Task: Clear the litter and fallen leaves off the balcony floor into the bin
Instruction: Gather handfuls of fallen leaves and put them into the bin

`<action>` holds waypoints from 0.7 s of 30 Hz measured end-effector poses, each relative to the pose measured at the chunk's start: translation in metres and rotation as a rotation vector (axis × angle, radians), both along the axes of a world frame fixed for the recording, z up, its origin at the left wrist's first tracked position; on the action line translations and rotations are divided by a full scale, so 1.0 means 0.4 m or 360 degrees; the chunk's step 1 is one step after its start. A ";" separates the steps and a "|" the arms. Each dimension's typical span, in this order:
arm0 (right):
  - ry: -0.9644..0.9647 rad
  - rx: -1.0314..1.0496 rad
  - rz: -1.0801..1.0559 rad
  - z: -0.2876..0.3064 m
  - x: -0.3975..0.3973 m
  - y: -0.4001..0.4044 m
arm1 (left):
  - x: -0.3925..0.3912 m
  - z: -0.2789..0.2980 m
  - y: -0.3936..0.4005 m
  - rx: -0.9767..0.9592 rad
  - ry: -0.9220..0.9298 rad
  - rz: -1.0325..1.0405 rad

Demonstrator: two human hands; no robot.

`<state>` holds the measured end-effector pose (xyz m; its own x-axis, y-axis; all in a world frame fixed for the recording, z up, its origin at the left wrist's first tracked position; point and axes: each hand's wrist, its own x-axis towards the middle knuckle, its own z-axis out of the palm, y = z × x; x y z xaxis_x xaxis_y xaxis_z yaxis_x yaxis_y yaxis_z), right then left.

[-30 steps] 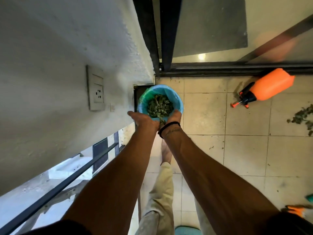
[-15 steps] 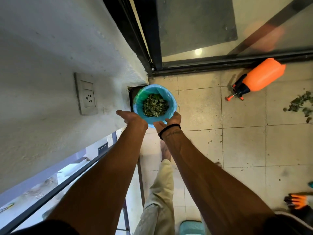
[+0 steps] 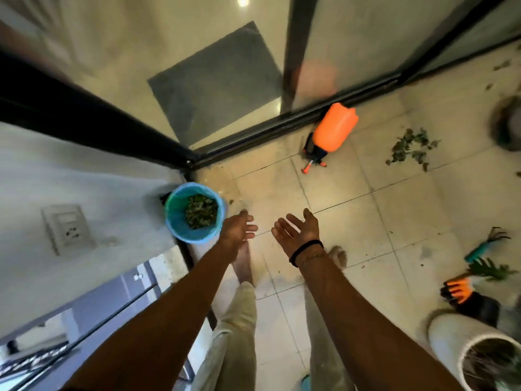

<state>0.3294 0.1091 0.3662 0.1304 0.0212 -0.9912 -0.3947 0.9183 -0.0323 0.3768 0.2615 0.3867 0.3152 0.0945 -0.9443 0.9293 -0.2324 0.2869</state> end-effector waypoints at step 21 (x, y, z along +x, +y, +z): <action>0.0081 -0.0460 -0.0129 0.091 -0.145 -1.137 | 0.039 0.057 -1.242 -0.0383 -0.0053 -0.0709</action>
